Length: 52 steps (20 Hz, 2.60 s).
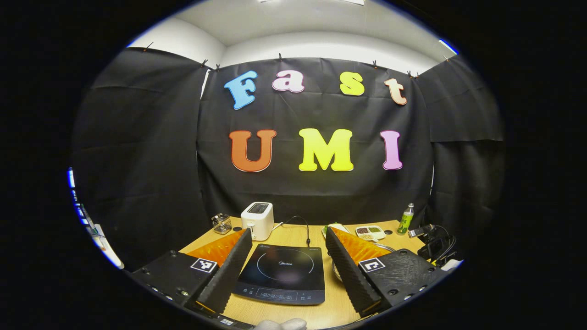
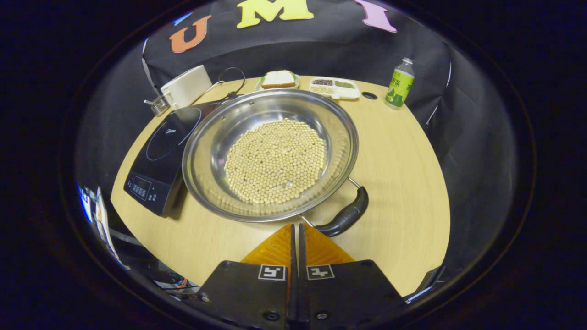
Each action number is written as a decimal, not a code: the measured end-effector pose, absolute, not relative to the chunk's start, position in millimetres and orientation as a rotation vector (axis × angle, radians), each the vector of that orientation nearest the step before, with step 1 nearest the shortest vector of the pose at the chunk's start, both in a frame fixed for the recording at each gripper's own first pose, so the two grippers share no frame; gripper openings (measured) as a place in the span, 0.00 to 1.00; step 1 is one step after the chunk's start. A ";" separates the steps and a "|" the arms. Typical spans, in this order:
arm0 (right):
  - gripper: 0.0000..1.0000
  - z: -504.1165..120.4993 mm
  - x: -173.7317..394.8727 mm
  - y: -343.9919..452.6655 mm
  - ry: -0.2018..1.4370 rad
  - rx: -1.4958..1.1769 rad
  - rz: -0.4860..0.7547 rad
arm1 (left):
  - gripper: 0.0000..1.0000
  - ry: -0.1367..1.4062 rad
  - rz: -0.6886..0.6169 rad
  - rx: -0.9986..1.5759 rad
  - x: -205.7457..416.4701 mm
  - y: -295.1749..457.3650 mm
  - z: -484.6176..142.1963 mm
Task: First push the handle of the pot to place it horizontally, then grasp the pot with both hands and set it on the induction cooktop.
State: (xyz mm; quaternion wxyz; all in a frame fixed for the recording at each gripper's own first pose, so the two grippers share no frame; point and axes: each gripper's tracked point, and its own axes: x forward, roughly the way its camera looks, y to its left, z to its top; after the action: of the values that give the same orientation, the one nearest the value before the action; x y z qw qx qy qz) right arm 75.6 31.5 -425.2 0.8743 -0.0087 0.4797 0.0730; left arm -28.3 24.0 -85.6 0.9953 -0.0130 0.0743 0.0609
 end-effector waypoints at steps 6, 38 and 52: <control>0.04 -423.9 86.5 7.3 1.001 -0.035 0.127 | 0.96 0.153 0.134 -0.029 -24.1 20.7 -87.6; 0.04 -400.1 169.4 -91.9 0.909 -0.274 0.271 | 0.96 0.210 0.278 -0.010 31.3 -43.1 -120.4; 0.83 -350.9 111.0 -117.8 0.764 -0.092 0.064 | 0.96 0.401 -0.016 0.009 70.6 -83.0 -223.1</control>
State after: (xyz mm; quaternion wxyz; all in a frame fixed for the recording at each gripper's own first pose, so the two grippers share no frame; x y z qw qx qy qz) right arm 111.0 -117.8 -350.9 0.9263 -0.0447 0.3728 0.0310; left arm 70.6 -83.0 -223.1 0.9799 0.0044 0.1992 -0.0078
